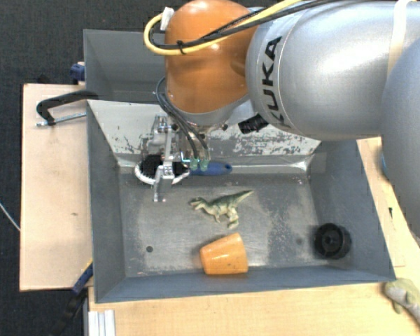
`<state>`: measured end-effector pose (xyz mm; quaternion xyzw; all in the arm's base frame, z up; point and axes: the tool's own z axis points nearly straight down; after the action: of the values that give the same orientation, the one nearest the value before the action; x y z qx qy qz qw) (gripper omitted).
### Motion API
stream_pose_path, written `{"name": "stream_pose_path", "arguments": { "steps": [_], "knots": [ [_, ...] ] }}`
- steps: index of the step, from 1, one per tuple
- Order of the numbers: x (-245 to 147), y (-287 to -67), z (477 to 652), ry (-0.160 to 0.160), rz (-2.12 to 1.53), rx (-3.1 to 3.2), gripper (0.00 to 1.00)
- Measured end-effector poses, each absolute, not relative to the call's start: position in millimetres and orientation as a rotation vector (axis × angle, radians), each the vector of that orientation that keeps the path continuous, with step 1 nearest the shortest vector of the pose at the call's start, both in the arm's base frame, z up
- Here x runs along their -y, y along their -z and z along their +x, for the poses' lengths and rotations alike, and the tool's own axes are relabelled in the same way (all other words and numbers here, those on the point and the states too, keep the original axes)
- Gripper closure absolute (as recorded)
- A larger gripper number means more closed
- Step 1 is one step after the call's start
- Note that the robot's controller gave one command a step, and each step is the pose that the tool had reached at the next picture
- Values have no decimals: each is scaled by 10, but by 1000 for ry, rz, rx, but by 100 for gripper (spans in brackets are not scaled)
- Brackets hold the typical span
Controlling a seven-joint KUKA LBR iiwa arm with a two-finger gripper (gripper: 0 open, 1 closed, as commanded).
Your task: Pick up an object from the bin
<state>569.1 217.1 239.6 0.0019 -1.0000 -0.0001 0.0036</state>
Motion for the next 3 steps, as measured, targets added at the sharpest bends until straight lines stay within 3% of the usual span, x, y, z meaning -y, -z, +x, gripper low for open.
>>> {"name": "stream_pose_path", "arguments": {
  "steps": [1,2,3],
  "knots": [
    [-1355,-1445,5935,-6,-84,3134,0],
    [-1640,-739,6038,11,-532,3108,0],
    [-1629,-756,6051,11,-533,3112,100]
  ]
}}
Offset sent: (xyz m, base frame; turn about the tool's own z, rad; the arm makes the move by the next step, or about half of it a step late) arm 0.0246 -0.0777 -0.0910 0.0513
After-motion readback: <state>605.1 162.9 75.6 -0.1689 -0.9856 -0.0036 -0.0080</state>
